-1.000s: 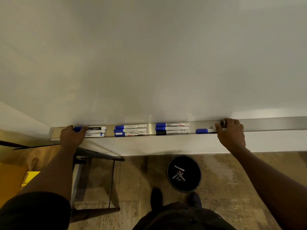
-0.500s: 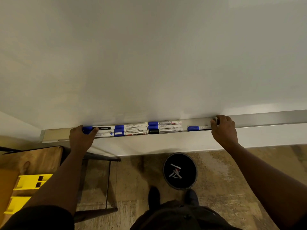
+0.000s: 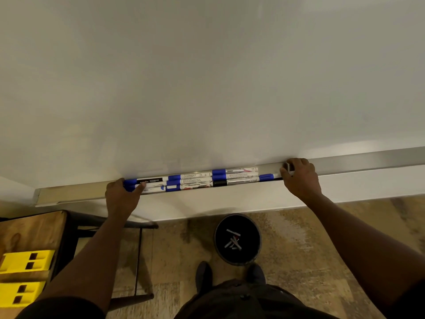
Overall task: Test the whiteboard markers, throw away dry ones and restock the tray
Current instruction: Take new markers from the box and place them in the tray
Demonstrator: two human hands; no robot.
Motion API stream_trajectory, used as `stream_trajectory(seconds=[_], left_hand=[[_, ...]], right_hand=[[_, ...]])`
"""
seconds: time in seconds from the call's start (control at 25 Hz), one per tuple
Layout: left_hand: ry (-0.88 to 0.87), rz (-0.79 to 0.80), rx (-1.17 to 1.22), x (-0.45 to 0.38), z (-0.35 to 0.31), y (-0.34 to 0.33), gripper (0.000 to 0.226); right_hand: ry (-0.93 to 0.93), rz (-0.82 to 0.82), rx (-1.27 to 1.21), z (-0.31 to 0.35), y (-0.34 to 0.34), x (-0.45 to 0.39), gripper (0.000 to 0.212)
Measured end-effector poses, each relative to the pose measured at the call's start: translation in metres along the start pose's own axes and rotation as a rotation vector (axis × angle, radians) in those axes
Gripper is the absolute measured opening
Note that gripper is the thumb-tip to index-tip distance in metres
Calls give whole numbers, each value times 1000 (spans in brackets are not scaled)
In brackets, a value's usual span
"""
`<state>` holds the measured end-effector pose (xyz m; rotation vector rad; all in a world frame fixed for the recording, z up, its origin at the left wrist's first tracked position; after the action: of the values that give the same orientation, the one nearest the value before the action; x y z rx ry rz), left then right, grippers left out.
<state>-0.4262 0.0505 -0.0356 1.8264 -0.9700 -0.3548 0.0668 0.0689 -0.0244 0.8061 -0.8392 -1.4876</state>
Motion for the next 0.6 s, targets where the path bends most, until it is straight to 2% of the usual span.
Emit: stream_trajectory(seconds=[0.6], left_hand=[[-60, 5, -6, 51, -48, -55, 56]], right_hand=[[2, -87, 158, -73, 36, -8, 28]])
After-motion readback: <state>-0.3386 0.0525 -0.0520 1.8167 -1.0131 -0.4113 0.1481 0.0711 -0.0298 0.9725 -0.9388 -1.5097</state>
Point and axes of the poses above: each hand's wrist, its own x-axis away from the middle knuckle, its own y-axis out of the back of the hand, z = x × y, the point moved 3 cm from there along -x, towards the middle knuckle, and after that the axes turned 11 degrees about y, right-handed, at the moved point
